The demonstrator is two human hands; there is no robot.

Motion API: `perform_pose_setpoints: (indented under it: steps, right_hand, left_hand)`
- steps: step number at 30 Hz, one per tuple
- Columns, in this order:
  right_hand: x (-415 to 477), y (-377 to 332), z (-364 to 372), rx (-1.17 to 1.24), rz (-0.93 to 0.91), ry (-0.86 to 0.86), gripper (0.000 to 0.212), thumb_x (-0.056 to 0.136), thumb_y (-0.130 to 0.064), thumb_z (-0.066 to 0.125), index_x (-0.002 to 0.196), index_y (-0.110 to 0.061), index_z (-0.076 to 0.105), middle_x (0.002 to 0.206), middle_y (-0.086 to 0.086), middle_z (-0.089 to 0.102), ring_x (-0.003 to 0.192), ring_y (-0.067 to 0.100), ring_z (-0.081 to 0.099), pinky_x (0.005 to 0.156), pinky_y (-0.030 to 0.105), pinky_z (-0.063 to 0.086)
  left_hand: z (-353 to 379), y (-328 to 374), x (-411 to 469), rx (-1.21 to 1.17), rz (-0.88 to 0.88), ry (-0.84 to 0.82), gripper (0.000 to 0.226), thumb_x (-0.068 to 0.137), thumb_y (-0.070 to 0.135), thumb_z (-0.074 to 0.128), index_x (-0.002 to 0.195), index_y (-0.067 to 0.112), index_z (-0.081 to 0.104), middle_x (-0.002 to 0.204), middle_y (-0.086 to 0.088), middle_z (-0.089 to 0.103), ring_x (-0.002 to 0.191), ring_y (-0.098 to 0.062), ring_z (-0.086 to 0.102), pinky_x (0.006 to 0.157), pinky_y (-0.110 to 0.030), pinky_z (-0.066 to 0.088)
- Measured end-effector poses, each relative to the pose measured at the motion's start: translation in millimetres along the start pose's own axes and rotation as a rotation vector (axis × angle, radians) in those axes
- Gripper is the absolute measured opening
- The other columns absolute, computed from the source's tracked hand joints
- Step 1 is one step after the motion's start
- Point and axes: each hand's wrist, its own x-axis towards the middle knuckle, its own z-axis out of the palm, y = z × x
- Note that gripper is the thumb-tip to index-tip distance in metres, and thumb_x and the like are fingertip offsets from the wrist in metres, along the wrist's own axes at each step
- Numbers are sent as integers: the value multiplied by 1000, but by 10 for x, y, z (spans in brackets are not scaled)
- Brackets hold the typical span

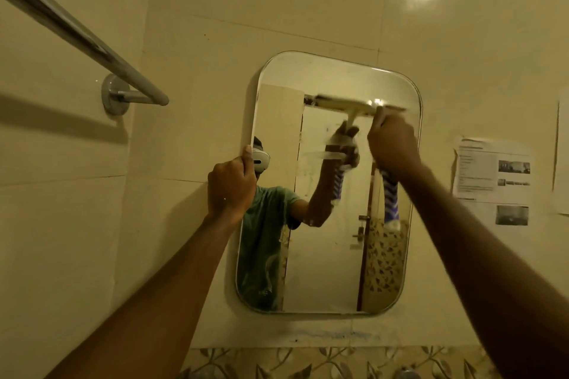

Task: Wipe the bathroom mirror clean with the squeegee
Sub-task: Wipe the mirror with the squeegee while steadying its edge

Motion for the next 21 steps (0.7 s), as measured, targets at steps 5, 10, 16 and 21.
perform_pose_setpoints:
  steps: [5,10,16,21]
  right_hand:
    - [-756,268,152,0,73,-124,49,105,-35,28,67,-14,51,49,0,49,26,-2,45,26,7,27]
    - [-93,-93,-157,-34,3,-76,44,105,-33,31,73,-13,53,58,4,54,35,5,51,35,18,42]
    - [99,-215,-125,-17,40,-54,45,105,-37,29,81,-9,55,60,3,55,33,4,52,31,14,38]
    - [-990,249,256,-30,45,-105,52,104,-42,22,74,-16,56,57,0,56,42,5,54,39,21,40]
  left_hand:
    - [-47,8,32,-10,6,-21,60,102,36,31,75,-1,69,69,-18,70,61,-30,66,55,-21,40]
    - [-41,-8,40,23,13,-36,57,102,35,32,79,-3,68,71,-19,71,62,-29,68,50,-17,39]
    - [-24,-4,5,0,14,0,56,102,33,34,72,-1,67,64,-16,68,54,-26,65,46,-17,38]
    - [-58,33,10,6,-17,-6,58,103,33,33,71,-2,67,65,-20,68,56,-32,65,52,-30,52]
